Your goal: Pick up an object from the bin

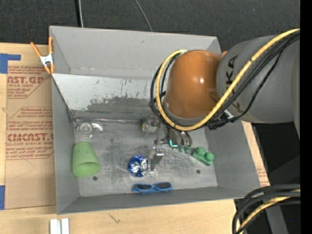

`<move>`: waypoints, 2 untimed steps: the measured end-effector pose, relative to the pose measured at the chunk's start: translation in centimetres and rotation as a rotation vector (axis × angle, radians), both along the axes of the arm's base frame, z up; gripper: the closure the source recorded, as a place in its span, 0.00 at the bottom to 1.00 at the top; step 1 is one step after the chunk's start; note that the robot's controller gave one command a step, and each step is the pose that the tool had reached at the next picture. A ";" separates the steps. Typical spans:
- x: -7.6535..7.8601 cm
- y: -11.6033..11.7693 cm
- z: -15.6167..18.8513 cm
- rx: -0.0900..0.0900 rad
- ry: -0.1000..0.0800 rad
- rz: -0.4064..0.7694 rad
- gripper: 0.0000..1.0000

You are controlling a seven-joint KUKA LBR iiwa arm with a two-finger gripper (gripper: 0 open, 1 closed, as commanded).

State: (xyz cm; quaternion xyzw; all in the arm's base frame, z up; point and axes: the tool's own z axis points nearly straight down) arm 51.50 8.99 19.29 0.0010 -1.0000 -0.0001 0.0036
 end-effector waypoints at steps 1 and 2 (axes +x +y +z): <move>0.4 0.0 -11.4 0.002 -0.011 -0.102 0.00; 0.6 0.0 -11.1 0.002 -0.017 -0.101 1.00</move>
Offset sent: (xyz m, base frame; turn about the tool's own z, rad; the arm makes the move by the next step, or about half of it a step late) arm 0.0032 -0.0003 -0.1126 0.1005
